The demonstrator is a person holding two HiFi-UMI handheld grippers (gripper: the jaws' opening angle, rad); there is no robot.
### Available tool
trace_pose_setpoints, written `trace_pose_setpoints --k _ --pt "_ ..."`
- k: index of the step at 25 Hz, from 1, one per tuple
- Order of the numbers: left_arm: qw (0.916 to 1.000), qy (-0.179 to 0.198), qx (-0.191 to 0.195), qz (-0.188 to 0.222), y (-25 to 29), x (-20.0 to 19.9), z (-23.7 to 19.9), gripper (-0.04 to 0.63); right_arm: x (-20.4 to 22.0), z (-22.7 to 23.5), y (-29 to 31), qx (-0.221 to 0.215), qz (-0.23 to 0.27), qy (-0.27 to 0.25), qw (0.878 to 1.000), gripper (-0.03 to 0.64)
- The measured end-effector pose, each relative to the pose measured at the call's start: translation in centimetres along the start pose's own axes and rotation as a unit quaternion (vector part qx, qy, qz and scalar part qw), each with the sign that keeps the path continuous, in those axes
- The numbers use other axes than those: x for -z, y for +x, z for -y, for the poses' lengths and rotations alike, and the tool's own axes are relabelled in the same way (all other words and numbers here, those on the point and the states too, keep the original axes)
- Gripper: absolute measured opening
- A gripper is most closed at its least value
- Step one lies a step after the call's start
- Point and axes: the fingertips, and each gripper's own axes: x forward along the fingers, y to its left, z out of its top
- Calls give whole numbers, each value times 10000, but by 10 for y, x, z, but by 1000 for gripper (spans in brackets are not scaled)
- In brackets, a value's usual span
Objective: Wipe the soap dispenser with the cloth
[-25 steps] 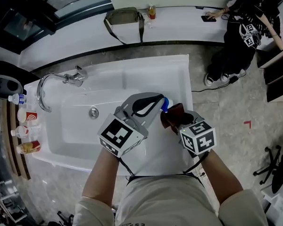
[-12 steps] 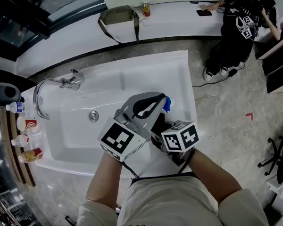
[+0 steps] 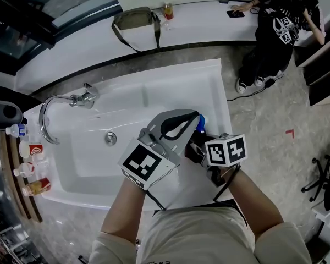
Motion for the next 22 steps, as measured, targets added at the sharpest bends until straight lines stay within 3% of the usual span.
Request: trace_pose_setpoints --k 7,10,16,19,22 --pt "9999 56 -67 -86 -2 3 1 0 -7 22 -30 654 109 -310 9973 80" --pt "9990 257 -336 -142 -1 -2 3 0 -18 23 -53 792 159 -737 9940 81" --pt "9951 111 -979 -91 -4 -10 8 0 -69 52 -85 1172 224 -1716 9779 81" --pt "9916 -60 -1277 -169 -2 -4 9 0 -86 57 -76 1103 130 -1950 9745 81" --pt "9870 -303 -1571 -133 -2 1 7 0 -79 48 -54 789 -284 -2471 9654 81"
